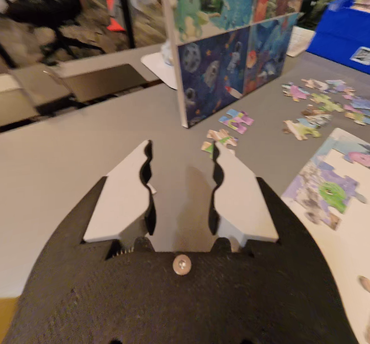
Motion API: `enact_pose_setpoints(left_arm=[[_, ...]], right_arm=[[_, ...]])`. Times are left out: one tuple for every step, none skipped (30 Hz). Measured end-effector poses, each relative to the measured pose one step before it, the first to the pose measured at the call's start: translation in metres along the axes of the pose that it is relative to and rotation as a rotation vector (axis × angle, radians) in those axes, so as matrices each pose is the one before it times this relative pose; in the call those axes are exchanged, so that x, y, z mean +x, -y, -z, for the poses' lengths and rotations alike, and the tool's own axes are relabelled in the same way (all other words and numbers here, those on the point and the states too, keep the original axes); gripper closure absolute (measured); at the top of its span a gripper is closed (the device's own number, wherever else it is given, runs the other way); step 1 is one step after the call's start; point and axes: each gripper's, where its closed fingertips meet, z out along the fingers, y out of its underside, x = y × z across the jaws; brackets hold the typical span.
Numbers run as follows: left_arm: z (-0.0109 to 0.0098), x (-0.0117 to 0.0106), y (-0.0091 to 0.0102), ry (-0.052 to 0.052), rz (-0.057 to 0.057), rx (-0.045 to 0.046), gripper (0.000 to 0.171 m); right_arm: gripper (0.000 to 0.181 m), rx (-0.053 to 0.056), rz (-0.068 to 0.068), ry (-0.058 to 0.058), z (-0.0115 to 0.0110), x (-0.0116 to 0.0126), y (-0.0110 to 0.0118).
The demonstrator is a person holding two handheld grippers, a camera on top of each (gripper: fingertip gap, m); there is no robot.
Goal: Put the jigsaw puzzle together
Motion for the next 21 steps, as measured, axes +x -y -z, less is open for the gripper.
enact_pose_setpoints(left_arm=[[-0.00609, 0.01238, -0.00512, -0.056, 0.0215, -0.03756, 0.098], [-0.00631, 0.01345, -0.00622, -0.0548, 0.0108, -0.04554, 0.091], [-0.00629, 0.01114, -0.00572, -0.0335, -0.0047, -0.04285, 0.09], [-0.00559, 0.00618, -0.0043, 0.0, -0.0171, -0.03764, 0.09], [-0.00453, 0.00281, -0.00301, 0.0178, -0.0219, -0.02999, 0.091], [-0.00365, 0.00074, -0.00207, 0.0207, -0.0163, -0.02287, 0.092], [-0.00317, -0.00017, -0.00178, 0.0134, -0.0032, -0.02065, 0.093], [-0.00343, -0.00007, -0.00192, 0.0025, 0.0062, -0.02234, 0.094], [-0.00386, -0.00121, -0.00192, 0.0036, 0.0074, -0.02442, 0.094], [-0.00436, -0.00142, -0.00147, 0.0039, 0.005, -0.02414, 0.094], [-0.00455, -0.00082, -0.0015, 0.0028, 0.0002, -0.02623, 0.095], [-0.00472, -0.00085, -0.00169, 0.0079, -0.006, -0.02868, 0.096], [-0.0046, -0.00097, -0.00214, 0.0129, -0.0109, -0.03052, 0.097], [-0.00364, 0.00007, -0.00099, 0.0125, -0.0179, -0.02158, 0.098], [-0.00134, 0.00118, 0.00284, 0.0066, -0.0206, 0.00711, 0.101], [-0.00128, 0.00152, 0.00103, -0.0002, -0.0104, -0.00082, 0.105], [-0.00057, 0.00179, 0.00034, -0.0093, -0.0038, -0.00103, 0.11], [0.00043, 0.00154, 0.00035, -0.0112, -0.0016, 0.00298, 0.121], [0.00125, 0.00041, 0.00115, -0.0048, 0.0018, 0.01154, 0.135], [0.00131, -0.00088, 0.00104, 0.0035, 0.0049, 0.01029, 0.149], [0.0006, 0.00032, 0.00053, -0.0033, 0.0013, 0.00534, 0.155]], right_arm=[[0.156, -0.0018, 0.0082, -0.0006, -0.00004, -0.00098, 0.00056], [0.156, -0.0031, 0.0101, -0.0025, -0.00003, -0.00067, 0.00033], [0.155, -0.0038, 0.0112, -0.0046, -0.00017, -0.00049, 0.00002], [0.156, -0.0046, 0.0112, -0.005, -0.00023, -0.00023, -0.00016], [0.155, -0.005, 0.0101, -0.0046, -0.00029, -0.00012, -0.00042], [0.155, -0.0045, 0.0079, -0.0035, -0.00032, -0.00007, -0.00038], [0.155, -0.0037, 0.0048, -0.0004, -0.00038, -0.00052, -0.0004], [0.155, -0.0014, 0.0021, 0.0022, -0.00024, -0.00086, 0.00001], [0.155, 0.0007, 0.0006, 0.0027, -0.00023, -0.00084, 0.00045], [0.155, 0.0015, 0.0007, 0.0023, -0.0001, -0.00087, 0.00063], [0.155, 0.0008, 0.0019, 0.0009, 0.0001, -0.00071, 0.0005], [0.155, 0.0003, 0.003, -0.0006, -0.00002, -0.00047, 0.00037], [0.155, 0.0002, 0.0031, -0.0016, 0.0001, -0.00016, 0.0003], [0.155, -0.0001, 0.0021, -0.0018, 0.00001, 0.00004, 0.00005], [0.155, -0.0002, 0.0002, -0.0014, 0.00001, 0.00021, -0.00003], [0.155, 0.0005, -0.0019, -0.0001, -0.00004, 0.00029, -0.00021], [0.155, 0.0002, -0.0039, 0.0014, -0.00026, 0.00016, -0.00043], [0.155, -0.0005, -0.0052, 0.0024, -0.00045, 0.00015, -0.0007], [0.155, -0.0013, -0.0055, 0.0026, -0.00045, 0.00008, -0.00099], [0.155, -0.0019, -0.005, 0.0027, -0.00076, -0.00003, -0.00105], [0.155, -0.0024, -0.0042, 0.0028, -0.00069, -0.00012, -0.00111]])
